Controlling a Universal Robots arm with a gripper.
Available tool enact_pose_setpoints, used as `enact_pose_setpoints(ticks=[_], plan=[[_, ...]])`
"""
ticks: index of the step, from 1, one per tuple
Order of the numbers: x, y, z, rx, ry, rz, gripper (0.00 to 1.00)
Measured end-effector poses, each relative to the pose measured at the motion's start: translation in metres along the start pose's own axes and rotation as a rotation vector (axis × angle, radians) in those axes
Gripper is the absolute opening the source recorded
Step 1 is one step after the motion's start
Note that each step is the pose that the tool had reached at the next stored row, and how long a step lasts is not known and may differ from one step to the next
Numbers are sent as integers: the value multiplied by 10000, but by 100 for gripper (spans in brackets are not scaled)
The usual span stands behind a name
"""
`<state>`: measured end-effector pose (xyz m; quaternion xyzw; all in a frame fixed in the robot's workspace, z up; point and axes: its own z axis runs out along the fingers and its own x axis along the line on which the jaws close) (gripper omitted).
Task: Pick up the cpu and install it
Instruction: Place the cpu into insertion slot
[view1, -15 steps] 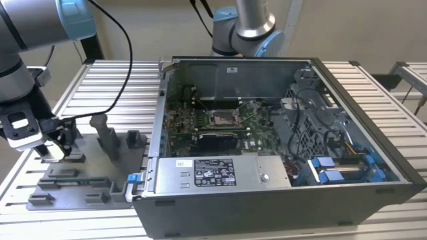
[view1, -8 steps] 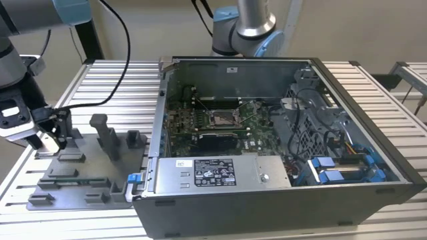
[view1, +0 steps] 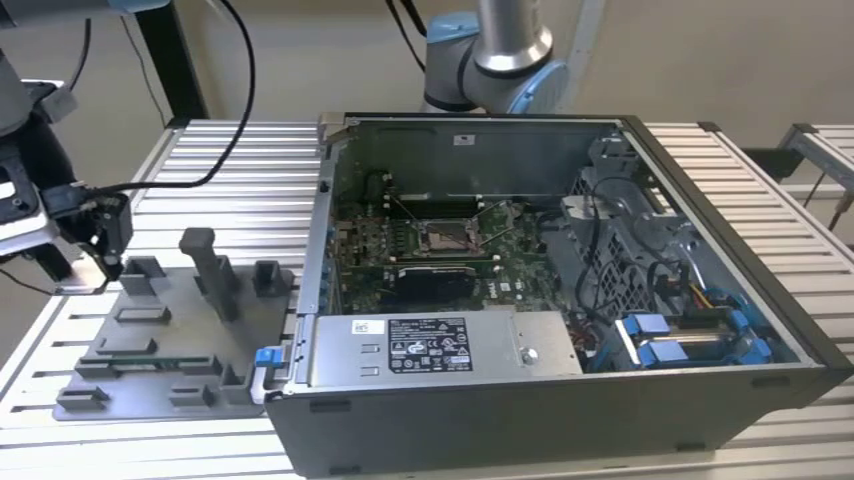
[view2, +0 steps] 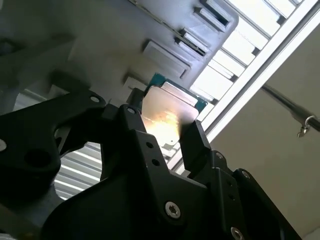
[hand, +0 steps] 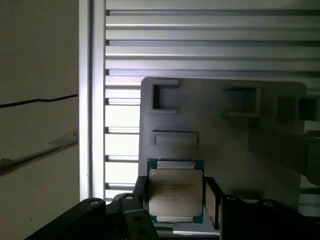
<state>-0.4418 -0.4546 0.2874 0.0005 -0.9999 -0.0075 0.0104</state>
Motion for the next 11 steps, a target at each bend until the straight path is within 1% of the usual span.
enact_pose_setpoints(ticks=[3, 6, 11], plan=[[2, 3, -136, 0, 0, -1, 0], [5, 13, -248, 6, 1, 0, 0], [10, 18, -475, 6, 2, 0, 0]])
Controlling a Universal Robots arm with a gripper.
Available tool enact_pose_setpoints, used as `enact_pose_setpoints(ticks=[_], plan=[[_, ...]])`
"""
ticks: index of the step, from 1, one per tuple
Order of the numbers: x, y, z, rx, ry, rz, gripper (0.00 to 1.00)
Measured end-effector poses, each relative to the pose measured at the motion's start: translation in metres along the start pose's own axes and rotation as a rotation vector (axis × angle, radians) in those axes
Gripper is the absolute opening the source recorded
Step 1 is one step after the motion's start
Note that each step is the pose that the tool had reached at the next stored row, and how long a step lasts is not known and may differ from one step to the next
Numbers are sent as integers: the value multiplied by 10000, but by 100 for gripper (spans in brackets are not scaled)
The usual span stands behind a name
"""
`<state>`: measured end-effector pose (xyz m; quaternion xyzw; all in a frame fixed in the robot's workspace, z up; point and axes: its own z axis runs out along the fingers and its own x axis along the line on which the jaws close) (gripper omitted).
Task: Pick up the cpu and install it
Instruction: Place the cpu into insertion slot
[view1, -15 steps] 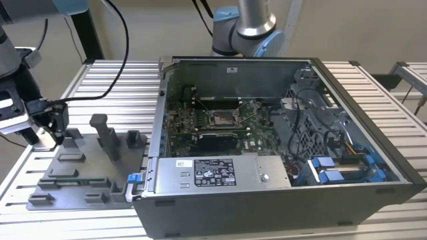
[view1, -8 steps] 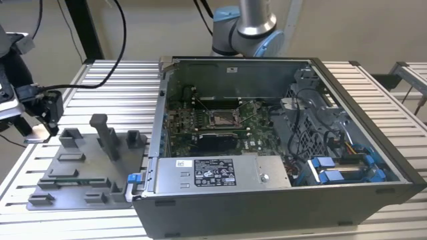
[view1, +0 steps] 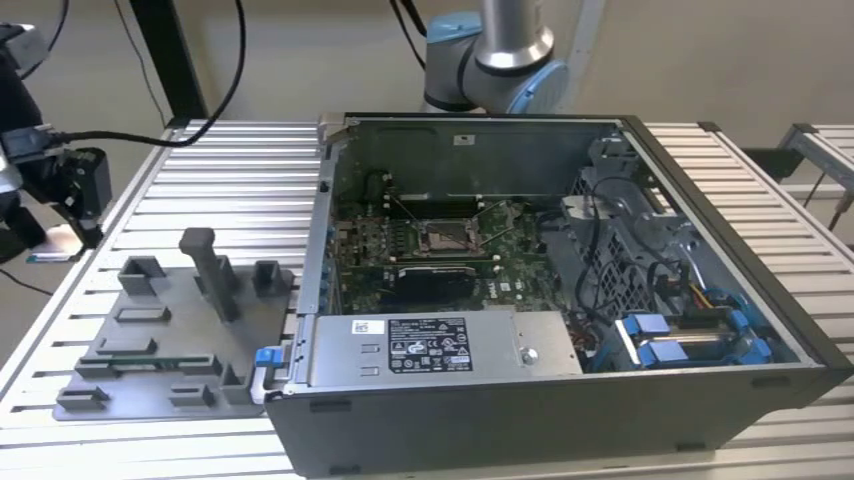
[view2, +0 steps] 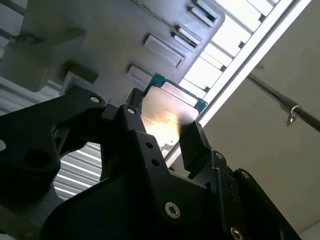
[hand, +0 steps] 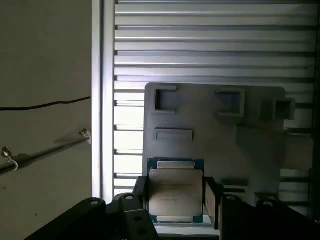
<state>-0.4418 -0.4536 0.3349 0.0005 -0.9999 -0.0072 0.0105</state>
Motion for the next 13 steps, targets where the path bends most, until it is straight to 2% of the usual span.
enact_pose_setpoints(ticks=[13], plan=[[12, 13, -589, 0, 5, 0, 0]])
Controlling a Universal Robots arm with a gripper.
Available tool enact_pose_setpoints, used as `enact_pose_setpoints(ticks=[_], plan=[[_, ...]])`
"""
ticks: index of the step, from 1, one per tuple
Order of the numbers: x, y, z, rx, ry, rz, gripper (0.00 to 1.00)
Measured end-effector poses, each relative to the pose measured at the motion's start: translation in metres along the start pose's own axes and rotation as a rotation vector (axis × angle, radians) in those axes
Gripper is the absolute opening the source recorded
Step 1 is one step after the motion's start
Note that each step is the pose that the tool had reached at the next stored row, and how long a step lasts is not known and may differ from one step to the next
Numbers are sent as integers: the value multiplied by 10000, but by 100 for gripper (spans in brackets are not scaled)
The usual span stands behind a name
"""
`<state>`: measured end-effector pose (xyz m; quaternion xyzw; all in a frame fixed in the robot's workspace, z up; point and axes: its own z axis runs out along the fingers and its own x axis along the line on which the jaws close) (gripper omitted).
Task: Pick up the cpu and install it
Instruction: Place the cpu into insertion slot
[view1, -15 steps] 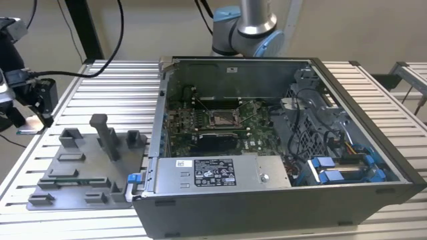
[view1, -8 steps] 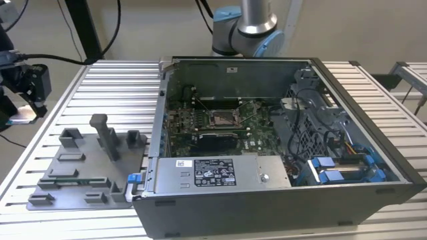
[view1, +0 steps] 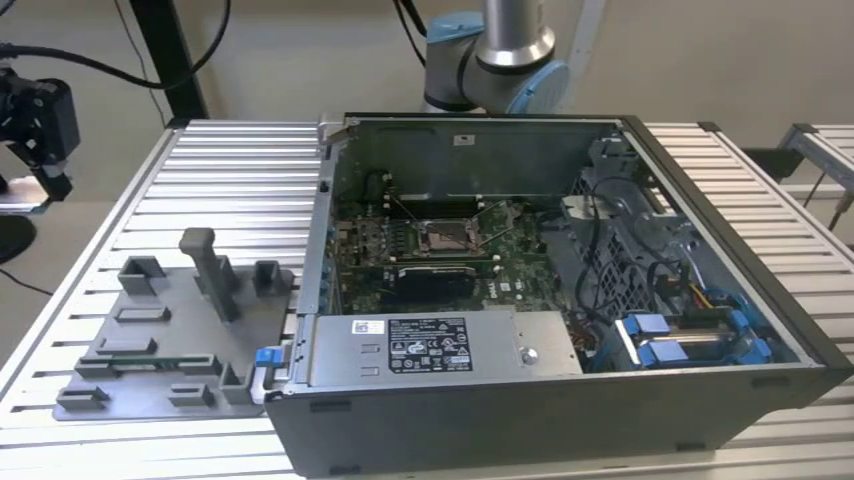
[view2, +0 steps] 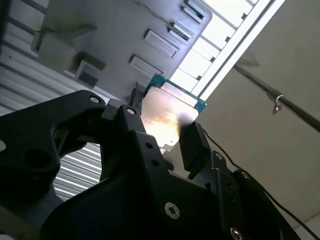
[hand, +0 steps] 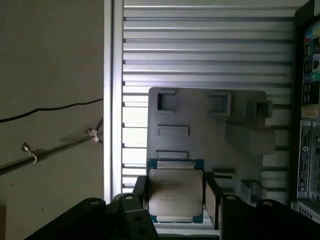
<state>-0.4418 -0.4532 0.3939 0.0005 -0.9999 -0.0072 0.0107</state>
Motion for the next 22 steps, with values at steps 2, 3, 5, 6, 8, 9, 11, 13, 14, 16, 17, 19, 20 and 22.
enact_pose_setpoints(ticks=[2, 3, 5, 6, 8, 9, 11, 13, 14, 16, 17, 19, 20, 22], plan=[[2, 1, -74, 0, -1, 0, 0], [2, 2, -111, 0, 0, 0, 0], [4, 3, -182, -1, -1, 0, 0], [5, 3, -211, 1, 1, 0, 0], [6, 3, -238, -1, -3, 0, 0], [6, 4, -258, 0, 0, 0, 0], [6, 4, -286, 1, 11, -2, 0], [6, 5, -290, -1, 10, -2, 0], [6, 6, -290, -2, 9, 0, 0], [6, 6, -293, 0, 12, 0, 0], [6, 6, -293, -1, 12, -1, 0], [6, 6, -295, 0, 12, 0, 0], [6, 6, -296, 0, 12, -1, 0], [-7, 7, -298, 2, 16, 0, 0]])
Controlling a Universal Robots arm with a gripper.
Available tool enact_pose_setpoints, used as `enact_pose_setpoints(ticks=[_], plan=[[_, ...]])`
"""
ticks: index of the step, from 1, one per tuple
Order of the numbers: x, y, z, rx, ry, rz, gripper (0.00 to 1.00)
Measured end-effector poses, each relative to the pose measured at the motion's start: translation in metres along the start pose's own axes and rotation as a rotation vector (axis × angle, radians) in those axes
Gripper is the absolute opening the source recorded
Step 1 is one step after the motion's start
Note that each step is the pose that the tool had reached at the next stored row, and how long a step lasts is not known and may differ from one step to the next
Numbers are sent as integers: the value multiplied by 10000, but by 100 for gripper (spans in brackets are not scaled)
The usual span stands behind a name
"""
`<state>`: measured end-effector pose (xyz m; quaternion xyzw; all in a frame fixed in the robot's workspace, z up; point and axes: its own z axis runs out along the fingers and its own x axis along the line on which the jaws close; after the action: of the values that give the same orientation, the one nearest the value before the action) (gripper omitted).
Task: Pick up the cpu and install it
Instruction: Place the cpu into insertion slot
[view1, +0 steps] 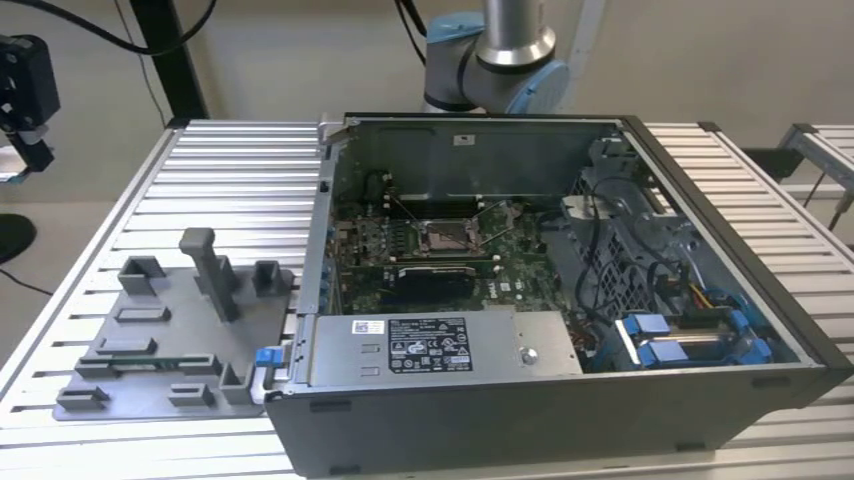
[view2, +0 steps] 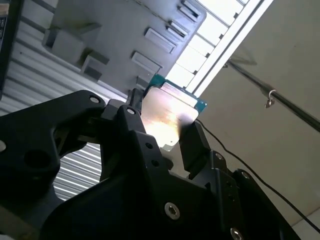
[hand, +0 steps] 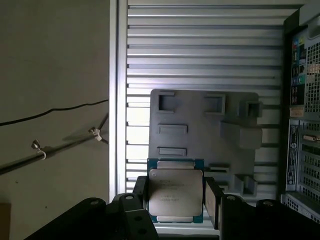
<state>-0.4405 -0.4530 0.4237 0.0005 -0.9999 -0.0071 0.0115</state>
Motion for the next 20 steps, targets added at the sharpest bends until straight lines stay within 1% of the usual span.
enact_pose_setpoints(ticks=[5, 11, 20], plan=[[-99, 3, 0, -2, -4, 0, 0], [-254, 7, -3, -2, -3, 0, 0], [-526, 17, -10, -2, -3, 0, 0]])
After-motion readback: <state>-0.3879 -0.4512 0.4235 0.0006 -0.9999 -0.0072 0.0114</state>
